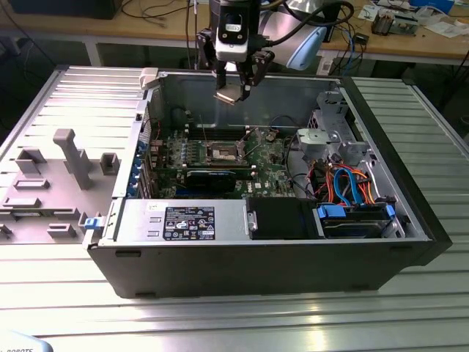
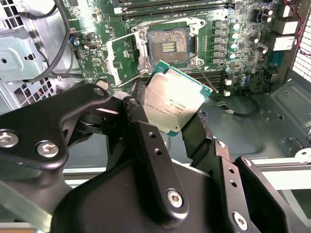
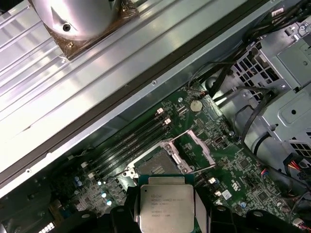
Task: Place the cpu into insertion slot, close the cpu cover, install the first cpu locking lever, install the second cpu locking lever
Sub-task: 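Place the cpu into insertion slot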
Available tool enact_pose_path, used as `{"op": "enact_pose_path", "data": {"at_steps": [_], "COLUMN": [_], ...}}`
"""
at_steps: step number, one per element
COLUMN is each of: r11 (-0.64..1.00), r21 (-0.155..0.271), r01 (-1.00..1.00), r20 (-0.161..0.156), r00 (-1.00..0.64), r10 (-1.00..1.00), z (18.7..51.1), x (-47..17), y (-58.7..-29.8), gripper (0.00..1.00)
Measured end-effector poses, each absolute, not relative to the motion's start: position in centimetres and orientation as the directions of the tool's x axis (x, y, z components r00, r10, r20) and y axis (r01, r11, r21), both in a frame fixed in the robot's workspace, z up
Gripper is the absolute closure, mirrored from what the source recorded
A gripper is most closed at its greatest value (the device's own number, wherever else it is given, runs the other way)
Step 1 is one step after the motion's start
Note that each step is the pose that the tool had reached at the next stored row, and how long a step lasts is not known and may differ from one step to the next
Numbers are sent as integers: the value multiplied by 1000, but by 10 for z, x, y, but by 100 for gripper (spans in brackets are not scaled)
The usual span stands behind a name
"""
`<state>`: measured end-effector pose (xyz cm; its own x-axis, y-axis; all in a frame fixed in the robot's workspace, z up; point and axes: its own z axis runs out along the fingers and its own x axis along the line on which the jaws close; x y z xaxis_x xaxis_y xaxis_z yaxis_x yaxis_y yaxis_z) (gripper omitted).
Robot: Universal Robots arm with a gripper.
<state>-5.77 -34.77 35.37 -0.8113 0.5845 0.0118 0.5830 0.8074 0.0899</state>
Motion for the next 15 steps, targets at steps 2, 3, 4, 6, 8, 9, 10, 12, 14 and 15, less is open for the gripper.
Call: {"op": "enact_pose_path", "data": {"at_steps": [2,3,4,6,8,9,10,12,14,15], "r11": [802,801,799,794,788,786,784,777,771,766], "r21": [90,90,90,90,90,90,90,90,90,90], "r01": [590,593,595,602,610,612,615,624,631,637], "r20": [12,12,12,12,12,12,12,12,12,12], "r00": [-806,-804,-803,-797,-791,-790,-787,-780,-774,-770], "r10": [592,594,596,603,611,614,616,625,633,638], "z": [354,353,353,353,353,353,353,353,352,352], "x": [-58,-58,-58,-58,-58,-58,-58,-58,-58,-58], "y": [-348,-348,-348,-348,-348,-348,-348,-348,-348,-348], "gripper": [46,46,46,46,46,46,46,46,46,46]}}
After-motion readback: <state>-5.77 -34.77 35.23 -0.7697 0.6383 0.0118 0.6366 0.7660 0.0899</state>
